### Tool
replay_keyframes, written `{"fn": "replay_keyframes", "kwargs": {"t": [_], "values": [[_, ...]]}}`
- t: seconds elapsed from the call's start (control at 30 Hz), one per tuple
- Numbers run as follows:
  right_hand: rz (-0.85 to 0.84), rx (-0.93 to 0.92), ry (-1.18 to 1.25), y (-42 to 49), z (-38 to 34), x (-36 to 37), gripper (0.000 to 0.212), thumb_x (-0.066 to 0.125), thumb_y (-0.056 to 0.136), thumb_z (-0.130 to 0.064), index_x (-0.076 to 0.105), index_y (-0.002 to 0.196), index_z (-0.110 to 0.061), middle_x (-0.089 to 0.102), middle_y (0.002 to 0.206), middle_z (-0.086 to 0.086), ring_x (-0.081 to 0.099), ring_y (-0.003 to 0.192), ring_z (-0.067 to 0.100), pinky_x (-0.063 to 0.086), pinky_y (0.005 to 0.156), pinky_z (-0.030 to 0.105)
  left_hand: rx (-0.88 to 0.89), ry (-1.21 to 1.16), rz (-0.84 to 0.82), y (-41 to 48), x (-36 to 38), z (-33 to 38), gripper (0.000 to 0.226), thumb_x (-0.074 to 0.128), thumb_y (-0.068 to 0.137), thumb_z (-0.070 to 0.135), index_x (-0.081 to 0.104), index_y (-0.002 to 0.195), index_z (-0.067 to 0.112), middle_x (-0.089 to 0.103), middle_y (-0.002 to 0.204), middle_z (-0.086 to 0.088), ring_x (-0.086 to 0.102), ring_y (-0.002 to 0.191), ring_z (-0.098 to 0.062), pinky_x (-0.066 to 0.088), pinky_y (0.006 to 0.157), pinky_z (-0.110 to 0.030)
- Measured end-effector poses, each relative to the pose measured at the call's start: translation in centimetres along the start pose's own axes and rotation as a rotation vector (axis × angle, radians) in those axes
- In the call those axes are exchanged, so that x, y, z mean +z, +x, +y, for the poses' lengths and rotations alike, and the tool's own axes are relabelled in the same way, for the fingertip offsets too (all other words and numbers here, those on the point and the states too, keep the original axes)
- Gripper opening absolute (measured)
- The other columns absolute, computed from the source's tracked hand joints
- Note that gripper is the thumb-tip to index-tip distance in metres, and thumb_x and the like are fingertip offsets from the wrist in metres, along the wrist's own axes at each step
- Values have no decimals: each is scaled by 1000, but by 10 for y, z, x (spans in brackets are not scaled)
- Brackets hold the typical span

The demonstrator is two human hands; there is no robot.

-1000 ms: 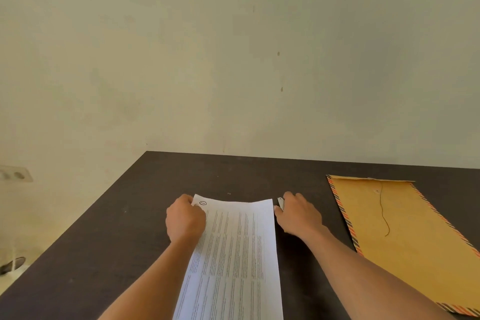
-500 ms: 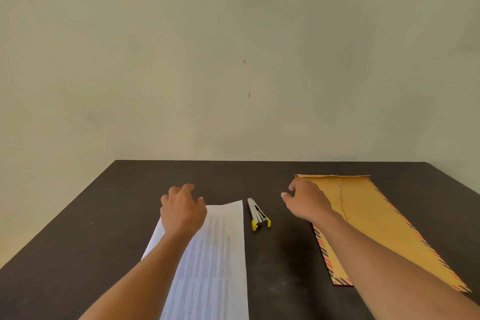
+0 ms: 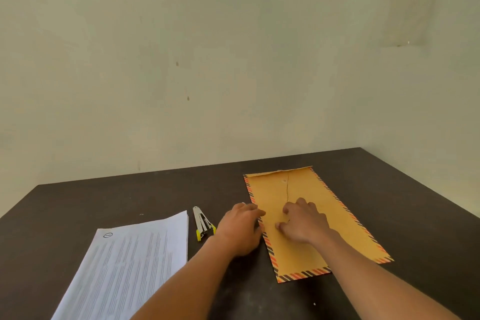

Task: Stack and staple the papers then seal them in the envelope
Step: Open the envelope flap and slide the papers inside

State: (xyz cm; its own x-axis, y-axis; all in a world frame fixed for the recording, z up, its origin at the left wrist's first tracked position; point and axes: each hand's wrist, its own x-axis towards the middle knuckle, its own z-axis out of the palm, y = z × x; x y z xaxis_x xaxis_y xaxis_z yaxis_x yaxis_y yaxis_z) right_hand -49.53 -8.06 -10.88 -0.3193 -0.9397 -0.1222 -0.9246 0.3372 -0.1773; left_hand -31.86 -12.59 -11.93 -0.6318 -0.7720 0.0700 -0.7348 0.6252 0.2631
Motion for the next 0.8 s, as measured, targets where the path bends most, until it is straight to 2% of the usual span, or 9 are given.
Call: {"fn": "replay_keyframes", "kwargs": {"t": [0.1, 0.23, 0.43, 0.5, 0.63, 0.73, 0.8], "values": [[4, -51, 11, -2, 12, 0, 58, 58, 93, -56, 49, 144, -31, 44, 149, -1, 40, 139, 26, 43, 108, 46, 69, 47, -57, 0, 9, 6, 42, 48, 99, 40, 56, 139, 27, 47, 152, 1, 33, 145, -23, 29, 120, -45], [-38, -68, 5, -4, 26, -6, 49, 58, 95, -46, 51, 141, -32, 46, 147, -3, 45, 135, 24, 44, 107, 46, 148, 34, -63, -5, 5, 17, 34, 51, 97, 37, 65, 127, 29, 60, 136, 5, 51, 128, -18, 42, 110, -40], [-30, -43, 32, -6, 40, -12, 31, 57, 96, -33, 59, 127, -29, 58, 134, -4, 54, 123, 23, 46, 101, 41, 136, -156, -95, -10, -2, 38, 34, 51, 94, 28, 68, 124, 29, 71, 120, 10, 64, 107, -10, 55, 96, -34], [-30, -50, 61, -7, 45, -11, 34, 61, 94, -33, 59, 127, -27, 56, 132, -3, 54, 119, 22, 49, 99, 38, 114, -142, -36, -10, -4, 36, 33, 51, 95, 29, 66, 125, 30, 68, 124, 8, 62, 109, -10, 54, 96, -36], [-28, -79, 73, -8, 53, -12, 44, 58, 94, -41, 53, 135, -26, 50, 133, -4, 50, 125, 24, 45, 102, 38, 53, -49, 40, -9, -3, 19, 36, 52, 97, 37, 60, 132, 32, 54, 141, 7, 44, 133, -15, 42, 110, -39], [-44, -65, 63, -7, 62, -12, 37, 56, 96, -45, 56, 130, -30, 48, 126, -5, 51, 123, 22, 45, 104, 42, 15, -25, 55, -8, -5, 8, 37, 51, 98, 36, 59, 134, 31, 47, 147, 7, 35, 141, -17, 36, 114, -40], [-38, -83, 78, -6, 67, -12, 28, 56, 97, -39, 60, 123, -29, 47, 118, -7, 53, 119, 20, 46, 102, 38, -11, -49, 73, -7, -6, 4, 37, 49, 100, 33, 58, 135, 31, 45, 150, 7, 32, 143, -17, 35, 115, -40]]}}
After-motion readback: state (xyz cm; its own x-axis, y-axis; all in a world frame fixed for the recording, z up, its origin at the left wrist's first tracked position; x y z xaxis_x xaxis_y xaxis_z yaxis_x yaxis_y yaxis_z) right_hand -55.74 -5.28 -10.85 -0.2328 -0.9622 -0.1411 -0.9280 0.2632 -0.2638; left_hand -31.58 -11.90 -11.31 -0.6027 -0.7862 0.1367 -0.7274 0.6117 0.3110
